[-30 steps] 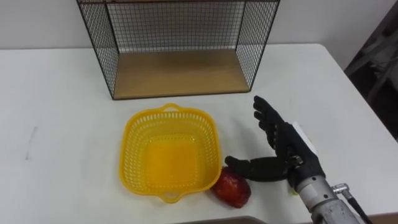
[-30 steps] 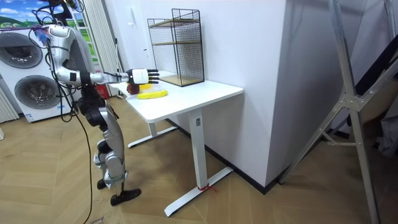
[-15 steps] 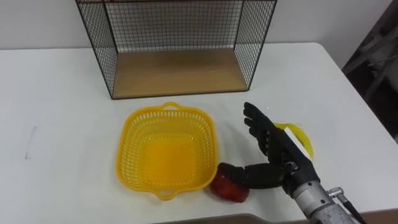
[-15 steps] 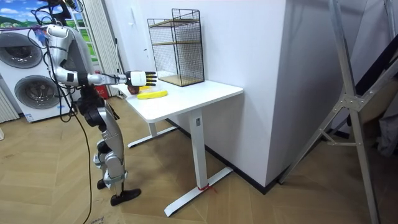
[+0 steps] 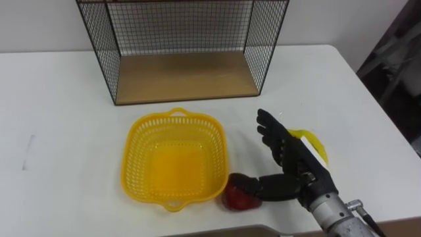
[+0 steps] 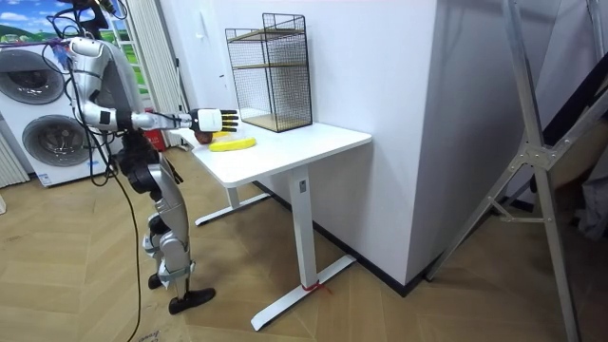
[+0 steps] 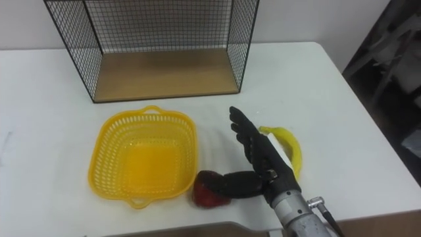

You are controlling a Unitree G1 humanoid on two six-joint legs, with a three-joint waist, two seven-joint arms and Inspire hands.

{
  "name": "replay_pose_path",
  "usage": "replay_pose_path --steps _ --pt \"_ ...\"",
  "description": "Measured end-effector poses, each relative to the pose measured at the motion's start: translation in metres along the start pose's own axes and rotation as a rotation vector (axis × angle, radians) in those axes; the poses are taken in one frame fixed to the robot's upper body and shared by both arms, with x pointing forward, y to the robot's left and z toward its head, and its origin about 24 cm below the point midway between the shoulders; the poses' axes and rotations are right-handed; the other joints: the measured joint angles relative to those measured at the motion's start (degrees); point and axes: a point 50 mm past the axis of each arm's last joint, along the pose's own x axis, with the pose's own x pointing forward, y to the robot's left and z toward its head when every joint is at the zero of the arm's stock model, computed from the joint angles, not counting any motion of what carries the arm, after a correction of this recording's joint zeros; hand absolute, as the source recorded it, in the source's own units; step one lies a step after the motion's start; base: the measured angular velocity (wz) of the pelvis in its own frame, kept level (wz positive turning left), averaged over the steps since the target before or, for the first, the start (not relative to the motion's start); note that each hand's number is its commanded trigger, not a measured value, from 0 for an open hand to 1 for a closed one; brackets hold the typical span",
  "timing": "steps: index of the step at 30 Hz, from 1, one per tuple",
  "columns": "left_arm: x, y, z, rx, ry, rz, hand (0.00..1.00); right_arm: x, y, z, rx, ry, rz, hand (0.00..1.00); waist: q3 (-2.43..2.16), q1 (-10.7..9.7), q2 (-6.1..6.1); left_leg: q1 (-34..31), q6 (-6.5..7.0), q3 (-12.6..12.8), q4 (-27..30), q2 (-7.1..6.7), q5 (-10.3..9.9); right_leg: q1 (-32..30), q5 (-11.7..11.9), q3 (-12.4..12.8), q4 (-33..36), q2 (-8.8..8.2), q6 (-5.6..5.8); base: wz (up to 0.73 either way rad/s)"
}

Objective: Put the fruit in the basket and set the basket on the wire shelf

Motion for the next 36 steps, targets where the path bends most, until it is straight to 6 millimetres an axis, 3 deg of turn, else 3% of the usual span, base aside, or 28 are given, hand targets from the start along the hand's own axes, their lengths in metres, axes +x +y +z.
replay_pose_path --steps 21,36 --pt "0.000 -0.002 -0.006 0.048 0.018 -0.020 0.00 -0.009 0.008 -0.016 0.111 0.046 0.041 0.00 0.05 -0.43 -0.25 -0.08 0.01 0.01 0.32 -0.03 -0.01 -0.45 0.04 0.20 0.85 -0.04 -0.07 0.00" --pt "-0.001 -0.003 -0.009 0.049 0.029 -0.035 0.00 -0.019 0.012 -0.027 0.097 0.066 0.097 0.00 0.05 -1.67 -0.34 0.17 0.01 0.03 0.13 -0.06 -0.01 -0.21 0.08 0.31 0.66 -0.02 -0.08 0.00"
